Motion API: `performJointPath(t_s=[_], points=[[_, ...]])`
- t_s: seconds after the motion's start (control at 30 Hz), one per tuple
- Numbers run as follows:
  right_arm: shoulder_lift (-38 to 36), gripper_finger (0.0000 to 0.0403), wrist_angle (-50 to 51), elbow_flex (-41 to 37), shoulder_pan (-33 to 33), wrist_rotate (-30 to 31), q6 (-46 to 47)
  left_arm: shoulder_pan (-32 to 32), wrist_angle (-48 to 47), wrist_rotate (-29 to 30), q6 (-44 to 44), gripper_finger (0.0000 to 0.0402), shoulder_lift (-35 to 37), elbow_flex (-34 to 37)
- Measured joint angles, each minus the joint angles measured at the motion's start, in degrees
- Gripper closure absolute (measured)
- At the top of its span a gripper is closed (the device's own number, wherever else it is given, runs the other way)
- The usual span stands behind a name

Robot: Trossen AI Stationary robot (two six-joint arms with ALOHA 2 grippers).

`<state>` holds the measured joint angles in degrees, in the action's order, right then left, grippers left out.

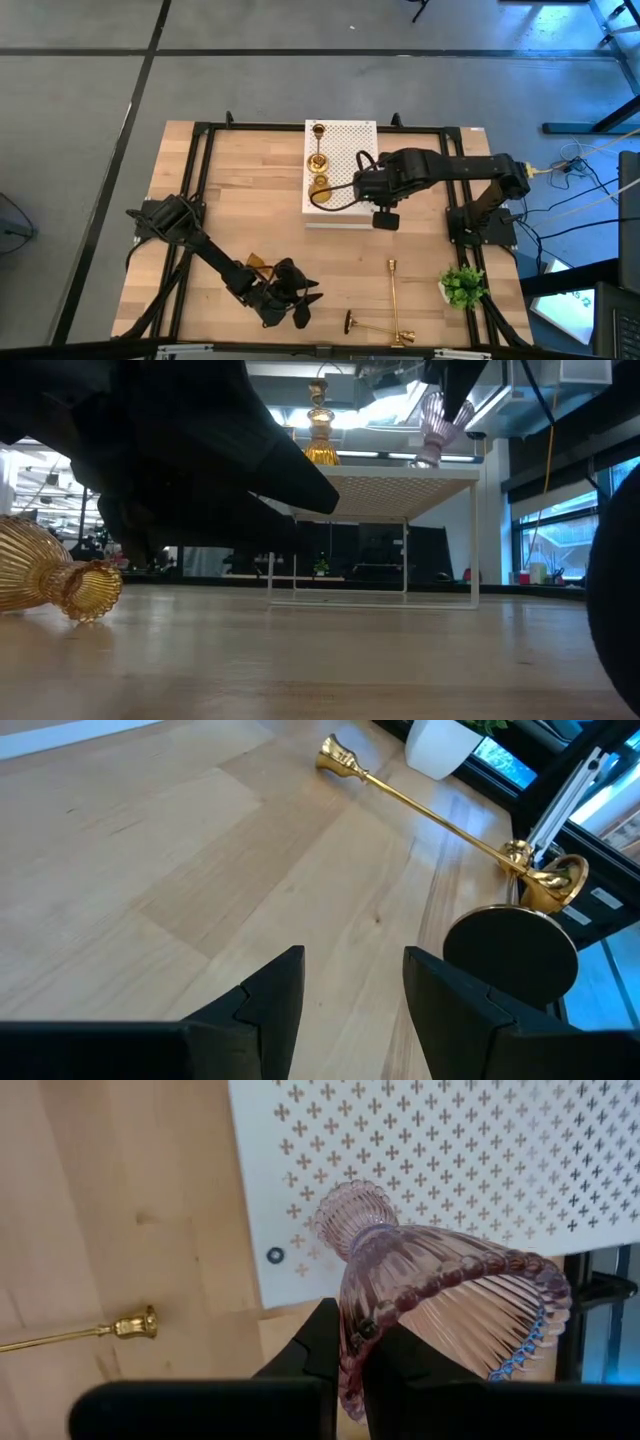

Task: Pick & Place candle stick holders
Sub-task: Put the pink candle holder on the shelf

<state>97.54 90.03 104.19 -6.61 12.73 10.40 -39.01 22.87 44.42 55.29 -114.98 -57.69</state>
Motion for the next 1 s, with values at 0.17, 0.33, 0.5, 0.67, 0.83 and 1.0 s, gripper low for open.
performJointPath(t_s=[0.17, 0.33, 0.5, 0.67, 0.83, 1.0], points=[[0.0, 0.0383, 0.0, 1.9, 0.0, 0.0, -0.4, 0.0, -0.3, 0.0, 0.0, 0.0236, 0.0, 0.0], [0.2, 0.0383, 0.0, 1.9, -0.3, -2.6, -0.4, 0.0, -0.4, 0.0, 0.0, 0.0236, 0.0, 0.0], [0.6, 0.0383, 0.1, 2.0, -1.4, -2.0, -1.4, -0.1, -0.4, 0.0, -0.1, 0.0236, 0.0, 0.0], [1.8, 0.0383, 0.1, 2.0, -2.2, -1.6, -2.1, -0.1, -0.4, 0.0, -0.1, 0.0236, 0.0, 0.0], [3.7, 0.0383, 0.0, 2.0, -3.5, -0.9, -3.3, -0.1, -0.4, 0.5, 0.0, 0.0236, -0.1, 0.0], [4.6, 0.0383, -0.1, 2.1, -4.0, 1.8, -3.8, -0.1, -0.5, 0.6, 0.3, 0.0236, -0.2, 0.1]])
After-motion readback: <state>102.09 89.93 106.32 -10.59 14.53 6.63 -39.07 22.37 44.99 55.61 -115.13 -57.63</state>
